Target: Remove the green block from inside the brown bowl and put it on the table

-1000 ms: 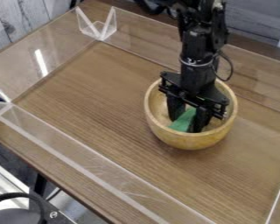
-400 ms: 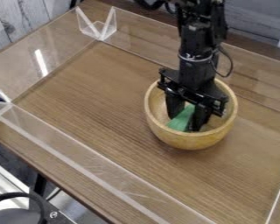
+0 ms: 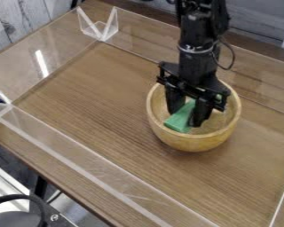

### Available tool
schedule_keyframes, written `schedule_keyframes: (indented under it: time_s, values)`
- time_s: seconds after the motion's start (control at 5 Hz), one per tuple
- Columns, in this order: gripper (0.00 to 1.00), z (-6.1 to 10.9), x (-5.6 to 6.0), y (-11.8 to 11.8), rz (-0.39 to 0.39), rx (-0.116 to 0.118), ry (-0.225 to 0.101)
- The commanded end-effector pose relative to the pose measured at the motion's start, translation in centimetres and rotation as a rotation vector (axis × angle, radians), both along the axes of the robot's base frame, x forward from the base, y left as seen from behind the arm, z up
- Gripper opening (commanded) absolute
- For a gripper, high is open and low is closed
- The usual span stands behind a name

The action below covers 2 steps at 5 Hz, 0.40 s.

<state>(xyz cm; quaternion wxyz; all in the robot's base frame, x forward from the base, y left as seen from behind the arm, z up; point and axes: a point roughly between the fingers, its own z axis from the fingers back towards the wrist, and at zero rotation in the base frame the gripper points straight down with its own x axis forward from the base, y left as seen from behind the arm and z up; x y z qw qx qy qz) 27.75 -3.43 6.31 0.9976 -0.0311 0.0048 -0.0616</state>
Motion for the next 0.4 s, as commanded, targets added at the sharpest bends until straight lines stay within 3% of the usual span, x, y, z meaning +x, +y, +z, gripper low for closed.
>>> schedule_keyframes:
  time_s: [0.0, 0.2]
  values:
    - [0.00, 3.0, 1.1, 0.2, 0.007, -0.011, -0.094]
    - [0.00, 4.2, 1.1, 0.4, 0.009, -0.013, -0.112]
